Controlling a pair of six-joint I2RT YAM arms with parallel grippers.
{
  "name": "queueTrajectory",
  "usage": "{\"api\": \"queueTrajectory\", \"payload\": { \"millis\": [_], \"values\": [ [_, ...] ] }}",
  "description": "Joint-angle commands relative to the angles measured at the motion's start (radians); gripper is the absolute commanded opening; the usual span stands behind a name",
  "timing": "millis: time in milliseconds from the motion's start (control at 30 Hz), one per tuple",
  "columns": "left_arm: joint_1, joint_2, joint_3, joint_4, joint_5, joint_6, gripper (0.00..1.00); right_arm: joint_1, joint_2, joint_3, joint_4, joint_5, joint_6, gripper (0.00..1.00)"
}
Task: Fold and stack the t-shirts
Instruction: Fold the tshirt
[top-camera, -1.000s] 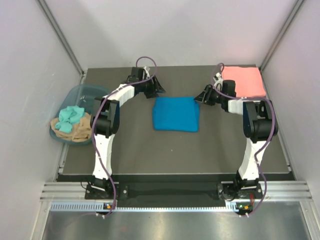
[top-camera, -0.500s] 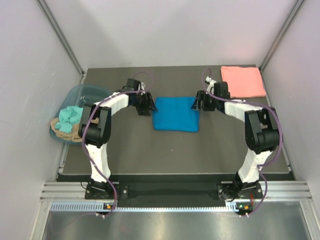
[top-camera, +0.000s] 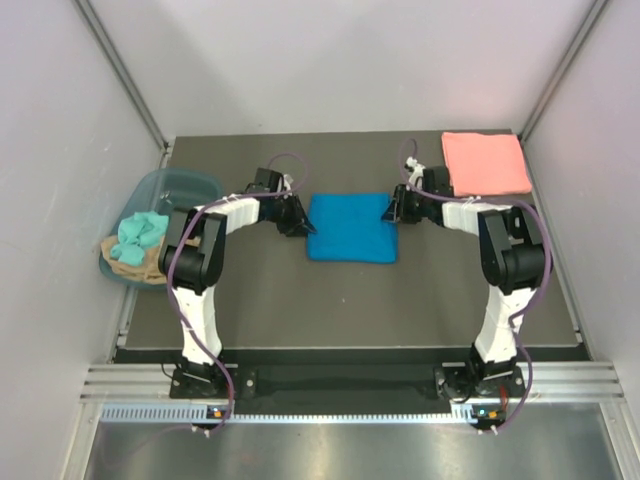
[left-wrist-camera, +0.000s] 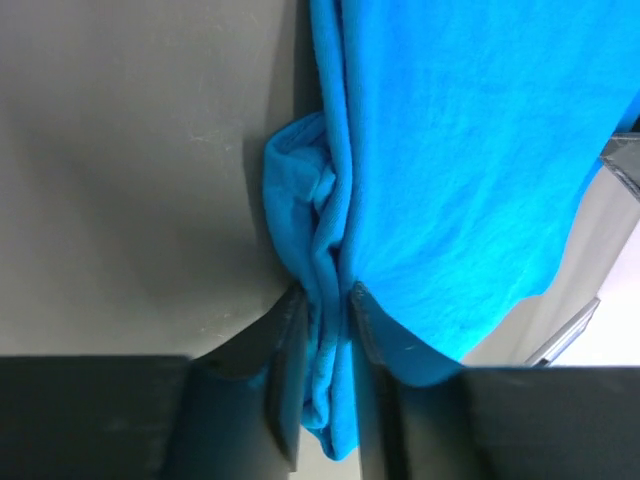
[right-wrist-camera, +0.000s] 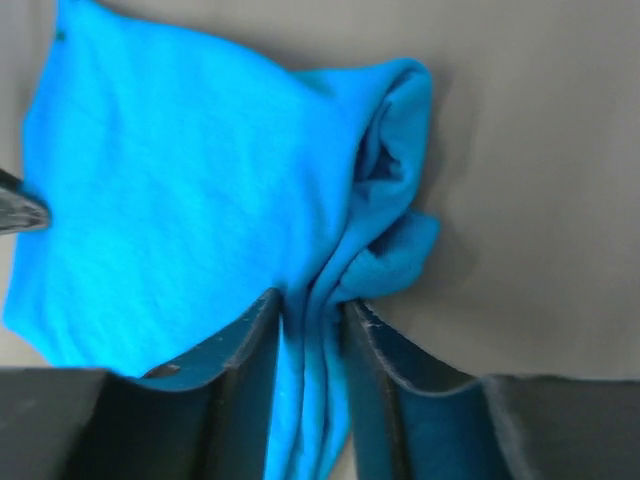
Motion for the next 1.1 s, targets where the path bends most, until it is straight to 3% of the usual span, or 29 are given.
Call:
{"api": "queueTrajectory", "payload": {
  "millis": [0,100,267,367,467,533,633,867,967,1033,1067],
  "values": [
    [-0.006,0.004,-0.004,0.042,0.012,-0.015,0.26,-0.012,0.042,-0.024,0.148,-0.146,0.095,0.3],
    [-0.006,-0.004,0.005,-0.006,-0.014,-0.006,0.21,-0.019,0.074,-0.035,0.231,-0.235,0.156,0.22],
    [-0.005,-0.038,-0.019,-0.074,-0.123,-0.017,0.18,-0.045,0.114,-0.053,0.319,-0.309,0.242,0.2],
    [0.0,-0.061,-0.032,-0.063,-0.117,-0.035,0.25,-0.066,0.125,-0.058,0.311,-0.32,0.256,0.27],
    [0.0,-0.076,-0.003,-0.025,-0.073,-0.044,0.41,-0.092,0.122,-0.073,0.319,-0.34,0.27,0.32],
    [0.0,-0.079,0.051,-0.028,-0.06,-0.034,0.49,-0.104,0.12,-0.062,0.297,-0.342,0.259,0.43],
    [0.001,-0.05,0.14,-0.04,-0.071,0.0,0.52,-0.111,0.131,-0.044,0.256,-0.334,0.235,0.45],
    [0.032,0.08,0.283,-0.045,-0.079,0.018,0.55,-0.112,0.165,-0.025,0.274,-0.351,0.279,0.23],
    [0.053,0.166,0.33,-0.031,-0.029,0.015,0.57,-0.112,0.209,-0.024,0.328,-0.378,0.333,0.2],
    [0.06,0.2,0.352,-0.029,0.016,0.014,0.57,-0.114,0.226,-0.038,0.401,-0.412,0.386,0.25],
    [0.064,0.212,0.355,-0.022,0.048,0.014,0.57,-0.112,0.231,-0.042,0.424,-0.421,0.399,0.39]
  ]
}}
